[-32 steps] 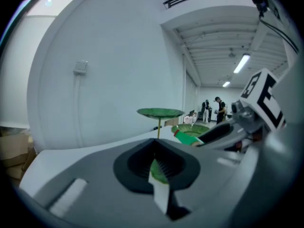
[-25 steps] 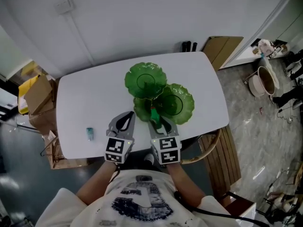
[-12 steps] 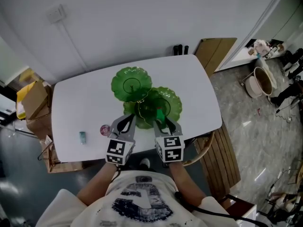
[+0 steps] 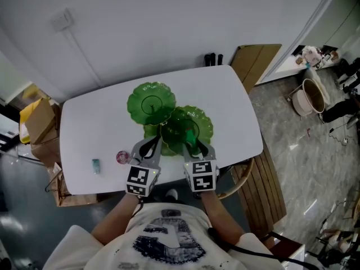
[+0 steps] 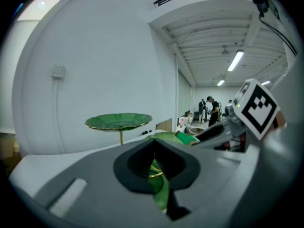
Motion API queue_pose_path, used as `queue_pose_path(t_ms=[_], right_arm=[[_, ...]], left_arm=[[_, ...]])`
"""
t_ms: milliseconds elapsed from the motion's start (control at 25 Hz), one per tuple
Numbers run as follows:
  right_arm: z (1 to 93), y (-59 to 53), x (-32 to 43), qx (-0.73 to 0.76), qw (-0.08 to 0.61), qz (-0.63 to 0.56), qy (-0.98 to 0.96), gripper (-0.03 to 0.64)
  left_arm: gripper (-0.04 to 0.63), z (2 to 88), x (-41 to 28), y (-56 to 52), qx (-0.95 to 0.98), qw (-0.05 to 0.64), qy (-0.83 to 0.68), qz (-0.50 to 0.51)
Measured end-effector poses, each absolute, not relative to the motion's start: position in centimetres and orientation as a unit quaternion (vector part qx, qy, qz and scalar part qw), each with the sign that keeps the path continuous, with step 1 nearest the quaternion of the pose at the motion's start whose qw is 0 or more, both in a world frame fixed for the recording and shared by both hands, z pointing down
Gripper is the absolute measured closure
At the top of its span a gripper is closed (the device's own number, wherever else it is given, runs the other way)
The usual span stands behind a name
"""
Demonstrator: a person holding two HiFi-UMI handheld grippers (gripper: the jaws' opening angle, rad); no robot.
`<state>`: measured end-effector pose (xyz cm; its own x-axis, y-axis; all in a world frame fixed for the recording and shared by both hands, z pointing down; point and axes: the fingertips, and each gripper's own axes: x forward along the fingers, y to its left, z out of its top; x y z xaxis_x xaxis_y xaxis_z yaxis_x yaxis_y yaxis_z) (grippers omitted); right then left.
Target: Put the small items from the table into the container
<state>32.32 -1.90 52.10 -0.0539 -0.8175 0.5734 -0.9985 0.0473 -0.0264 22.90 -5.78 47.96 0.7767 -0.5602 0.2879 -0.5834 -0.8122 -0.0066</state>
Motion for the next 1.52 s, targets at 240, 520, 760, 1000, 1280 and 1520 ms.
queue_pose_path(t_ms=[240,520,760,1000,1280,1520], right_arm=[[52.6,-2.6,33.0,0.648,0.261,0.193,-0.689,0.442],[52.8,-3.0,33.1,0.645,0.273,0.19,-0.688,0.44],[52.9,-3.0,33.1,0.643,0.267,0.194,-0.691,0.44],[53.1,-3.1,33.1,0.641,0.274,0.195,-0.69,0.437],[53.1,-3.2,33.3,0.64,0.277,0.194,-0.69,0.42],[52.8,-3.0,33.4,0.644,0.263,0.194,-0.692,0.419]], left_arm=[[0.606,48.3,23.3,-6.1,0.942,0.045,-0.302,0.142],[0.605,48.5,23.1,-6.5,0.94,0.047,-0.307,0.143],[0.606,48.7,23.3,-6.6,0.94,0.049,-0.305,0.144],[0.604,49.1,23.3,-6.9,0.939,0.052,-0.311,0.139],[0.606,48.7,23.4,-6.8,0.938,0.051,-0.31,0.146],[0.604,48.5,22.9,-6.6,0.936,0.05,-0.319,0.143]])
